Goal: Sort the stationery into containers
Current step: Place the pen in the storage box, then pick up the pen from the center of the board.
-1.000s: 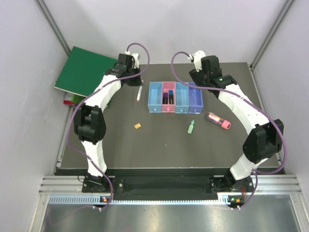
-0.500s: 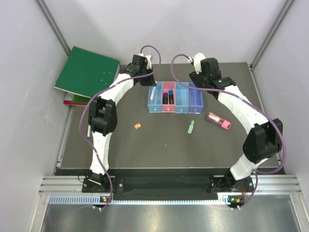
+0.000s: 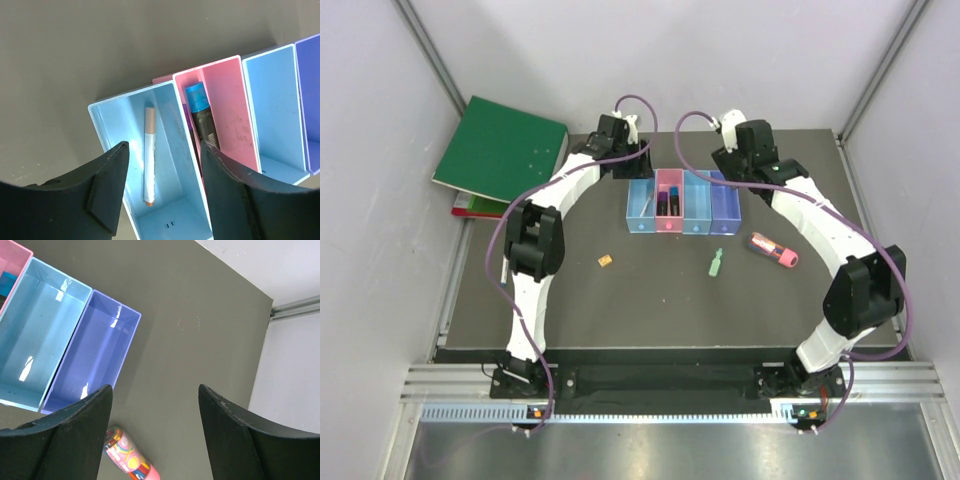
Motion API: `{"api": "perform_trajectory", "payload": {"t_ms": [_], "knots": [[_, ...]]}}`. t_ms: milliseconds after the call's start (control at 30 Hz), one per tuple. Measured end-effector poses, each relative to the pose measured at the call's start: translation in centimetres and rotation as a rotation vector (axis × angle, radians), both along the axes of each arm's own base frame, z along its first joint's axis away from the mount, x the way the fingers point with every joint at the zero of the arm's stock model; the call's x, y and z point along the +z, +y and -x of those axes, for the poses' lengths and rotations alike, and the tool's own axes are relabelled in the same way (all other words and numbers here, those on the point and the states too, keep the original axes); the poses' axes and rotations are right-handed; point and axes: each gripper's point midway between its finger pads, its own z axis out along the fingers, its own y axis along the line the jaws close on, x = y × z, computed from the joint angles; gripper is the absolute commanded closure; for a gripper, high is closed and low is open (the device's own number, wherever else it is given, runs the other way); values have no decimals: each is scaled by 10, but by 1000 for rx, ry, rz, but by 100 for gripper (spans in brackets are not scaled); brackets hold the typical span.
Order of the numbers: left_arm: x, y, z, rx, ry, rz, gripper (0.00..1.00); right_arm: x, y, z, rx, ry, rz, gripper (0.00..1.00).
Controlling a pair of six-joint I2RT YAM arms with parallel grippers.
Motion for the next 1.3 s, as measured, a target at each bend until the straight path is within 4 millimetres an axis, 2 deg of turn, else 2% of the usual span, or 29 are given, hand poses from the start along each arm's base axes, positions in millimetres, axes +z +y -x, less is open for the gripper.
{"api": "perform_trajectory", "payload": {"t_ms": [167, 267, 367, 533, 600, 700, 800, 900, 933, 1000, 1133, 1300], "knots": [[-1, 5, 0, -16, -16, -38, 36, 5, -1, 2, 1, -11, -4, 30], [-1, 22, 14, -30, -20, -125, 31, 11, -1, 3, 2, -22, -7, 30], [7, 54, 45, -37, -28, -254, 23, 17, -2, 5, 2, -36, -11, 30], [32, 122, 114, -28, -60, -461, 3, 27, -3, 7, 3, -58, -22, 30], [34, 157, 138, -4, -60, -523, 1, 28, -3, 8, 4, -60, -24, 30], [23, 207, 168, 48, -10, -602, 1, 28, -2, 8, 6, -58, -26, 30], [3, 239, 186, 85, 62, -637, 1, 28, -2, 8, 7, -58, -26, 27], [-19, 269, 201, 125, 147, -651, 1, 27, -1, 9, 11, -54, -27, 18], [-24, 276, 205, 138, 168, -649, 1, 26, -1, 9, 15, -52, -28, 13], [-27, 289, 208, 168, 189, -644, 1, 21, -1, 14, 25, -38, -28, 9], [-32, 309, 208, 214, 197, -629, 1, -2, -6, 33, 54, 27, 4, 0], [-47, 322, 218, 232, 224, -613, 1, -39, -5, 58, 141, 158, 51, 0]]}}
